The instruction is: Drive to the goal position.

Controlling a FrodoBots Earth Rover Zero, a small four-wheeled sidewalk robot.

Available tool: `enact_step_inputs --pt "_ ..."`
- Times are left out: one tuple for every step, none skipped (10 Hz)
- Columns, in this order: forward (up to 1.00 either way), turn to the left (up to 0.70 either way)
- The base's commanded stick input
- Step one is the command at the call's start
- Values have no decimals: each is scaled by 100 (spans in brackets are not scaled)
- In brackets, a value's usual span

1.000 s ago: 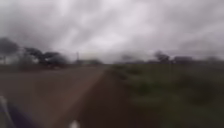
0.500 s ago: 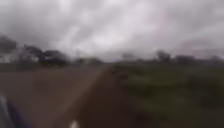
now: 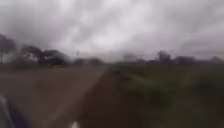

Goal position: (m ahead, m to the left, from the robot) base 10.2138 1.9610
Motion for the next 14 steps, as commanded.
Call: enact_step_inputs --pt "70 0" --pt "70 0" --pt "70 0" --pt "70 0" --pt "70 0" --pt "70 0" --pt "70 0" --pt "70 0" --pt "70 0" --pt "70 0" --pt "70 0" --pt "70 0" --pt "70 0" --pt "70 0"
